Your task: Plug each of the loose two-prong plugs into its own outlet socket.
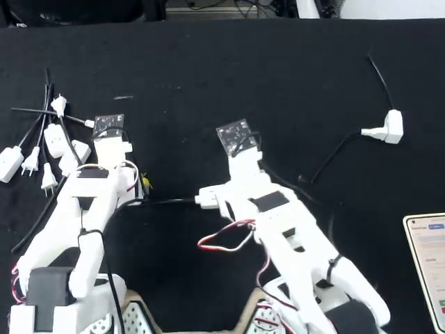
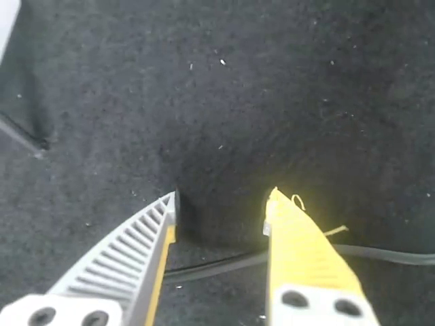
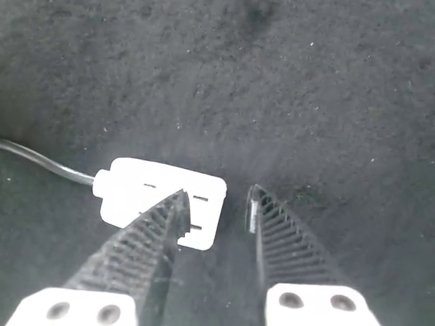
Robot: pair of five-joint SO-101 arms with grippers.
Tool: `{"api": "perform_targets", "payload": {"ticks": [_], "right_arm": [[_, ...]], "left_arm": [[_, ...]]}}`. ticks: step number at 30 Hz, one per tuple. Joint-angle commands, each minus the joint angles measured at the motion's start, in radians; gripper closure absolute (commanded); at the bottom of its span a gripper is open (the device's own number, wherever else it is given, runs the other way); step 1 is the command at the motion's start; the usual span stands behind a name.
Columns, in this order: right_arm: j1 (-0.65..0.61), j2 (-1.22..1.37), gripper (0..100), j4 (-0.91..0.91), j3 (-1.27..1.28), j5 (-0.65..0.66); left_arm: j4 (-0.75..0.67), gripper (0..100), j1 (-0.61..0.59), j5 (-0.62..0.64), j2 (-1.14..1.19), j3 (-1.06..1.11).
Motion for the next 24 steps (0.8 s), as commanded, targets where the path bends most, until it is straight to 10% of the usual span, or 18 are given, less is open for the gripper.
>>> {"api": "perform_targets", "payload": {"ticks": [1, 24], "right_arm": [[-0.009, 0.073, 85.5, 0.006, -0.088, -0.002], [-0.137, -0.064, 85.8, 0.046, -0.042, 0.061]], "left_arm": [[0.000, 79, -0.013, 0.005, -0.035, -0.024], [0.209, 79, -0.076, 0.009, -0.037, -0.142]]}}
